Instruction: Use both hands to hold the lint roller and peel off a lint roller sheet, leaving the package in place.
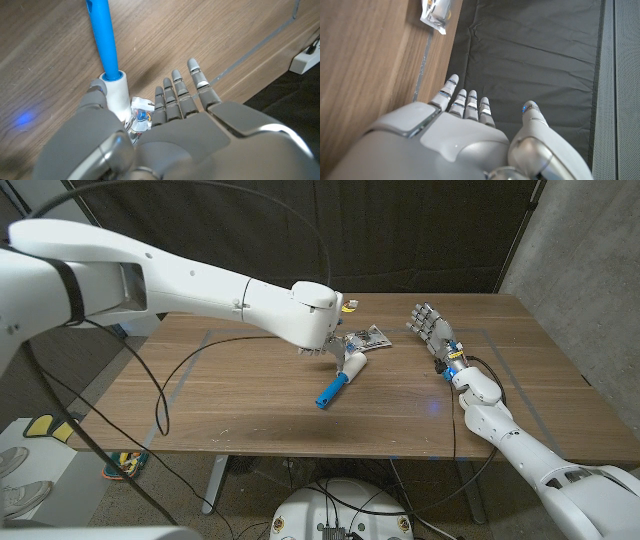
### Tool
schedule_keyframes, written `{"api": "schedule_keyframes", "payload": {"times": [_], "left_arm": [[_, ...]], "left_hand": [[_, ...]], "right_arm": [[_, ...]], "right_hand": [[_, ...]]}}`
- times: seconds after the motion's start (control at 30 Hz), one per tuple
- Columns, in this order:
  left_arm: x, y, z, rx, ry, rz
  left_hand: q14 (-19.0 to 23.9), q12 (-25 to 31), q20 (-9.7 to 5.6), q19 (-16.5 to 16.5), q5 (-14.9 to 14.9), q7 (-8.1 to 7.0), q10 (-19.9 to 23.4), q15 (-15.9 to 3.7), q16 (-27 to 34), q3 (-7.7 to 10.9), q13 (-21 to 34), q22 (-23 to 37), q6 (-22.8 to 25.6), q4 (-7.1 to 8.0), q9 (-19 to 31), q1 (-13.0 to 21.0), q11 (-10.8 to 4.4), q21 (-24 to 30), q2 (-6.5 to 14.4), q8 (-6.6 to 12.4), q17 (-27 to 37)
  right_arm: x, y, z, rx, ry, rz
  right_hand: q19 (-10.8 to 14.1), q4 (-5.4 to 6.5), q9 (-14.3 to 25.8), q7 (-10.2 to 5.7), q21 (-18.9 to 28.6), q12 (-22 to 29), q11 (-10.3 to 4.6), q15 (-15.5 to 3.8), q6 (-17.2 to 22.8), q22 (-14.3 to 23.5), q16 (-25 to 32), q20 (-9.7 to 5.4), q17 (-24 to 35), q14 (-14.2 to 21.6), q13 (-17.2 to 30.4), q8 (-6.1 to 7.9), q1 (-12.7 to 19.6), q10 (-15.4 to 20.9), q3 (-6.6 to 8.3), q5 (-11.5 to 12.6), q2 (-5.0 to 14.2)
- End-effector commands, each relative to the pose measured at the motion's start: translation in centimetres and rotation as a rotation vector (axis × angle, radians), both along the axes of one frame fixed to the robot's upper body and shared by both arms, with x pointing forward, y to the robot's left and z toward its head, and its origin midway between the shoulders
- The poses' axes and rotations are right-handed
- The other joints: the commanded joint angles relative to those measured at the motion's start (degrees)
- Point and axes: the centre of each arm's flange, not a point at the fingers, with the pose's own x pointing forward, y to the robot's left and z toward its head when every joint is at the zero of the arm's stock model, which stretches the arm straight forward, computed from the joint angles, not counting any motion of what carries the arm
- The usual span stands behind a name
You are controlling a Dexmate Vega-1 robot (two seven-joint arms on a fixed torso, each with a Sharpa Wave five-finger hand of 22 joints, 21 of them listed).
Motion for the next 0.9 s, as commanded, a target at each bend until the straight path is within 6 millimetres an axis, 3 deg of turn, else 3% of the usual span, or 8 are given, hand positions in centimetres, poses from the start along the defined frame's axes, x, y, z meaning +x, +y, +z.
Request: {"api": "schedule_keyframes", "payload": {"times": [0.03,0.43,0.77,0.9], "left_arm": [[1.1,-0.1,-2.8,-0.027,0.047,0.046],[1.3,-0.8,-3.1,-0.041,0.112,0.022],[1.5,-1.9,-3.7,-0.004,0.132,0.039],[1.6,-2.2,-3.8,0.003,0.147,0.054]], "left_hand": [[1.5,0.5,0.2,2.4,-0.5,-0.08,1.0,-0.05,0.4,-0.17,0.4,0.0,1.2,0.65,0.1,-0.2,0.06,0.9,0.0,0.36,0.1],[3.1,0.8,0.12,4.0,-0.8,0.8,2.2,-0.04,0.8,-0.56,0.6,0.0,2.3,1.38,0.1,-1.2,0.45,1.2,0.4,0.38,0.2],[6.6,1.9,-0.7,7.2,-0.9,0.7,5.7,-1.08,1.5,-0.16,0.9,0.0,5.3,1.08,0.1,-0.5,0.08,1.9,1.1,0.87,-0.1],[8.5,2.3,-1.07,8.1,-1.0,1.33,7.3,-1.32,1.9,0.07,1.1,-0.1,7.0,1.12,0.1,-0.3,0.12,2.1,1.7,1.24,-0.1]], "right_arm": [[0.7,-0.3,0.3,-0.003,-0.002,0.003],[1.2,-0.5,0.7,-0.012,0.002,0.004],[1.5,-0.7,0.5,-0.009,0.006,0.009],[1.5,-0.8,0.3,-0.006,0.008,0.009]], "right_hand": [[0.6,0.0,0.3,-0.09,-0.3,0.2,0.18,0.05,0.8,0.1,0.3,0.12,0.3,0.4,0.3,0.34,0.3,0.5,-0.27,0.4,-0.33],[0.7,0.04,0.3,-0.11,-0.5,0.2,0.14,0.05,0.8,0.1,0.3,0.12,0.3,0.4,0.3,0.34,0.2,0.6,-0.34,0.4,-0.35],[0.8,0.06,0.3,-0.18,-0.6,0.2,0.2,0.1,0.8,0.1,0.3,0.15,0.3,0.4,0.3,0.34,0.2,0.6,-0.4,0.4,-0.39],[0.8,0.08,0.3,-0.22,-0.7,0.2,0.2,0.09,0.8,0.1,0.3,0.14,0.3,0.5,0.3,0.33,0.1,0.6,-0.43,0.4,-0.39]]}}
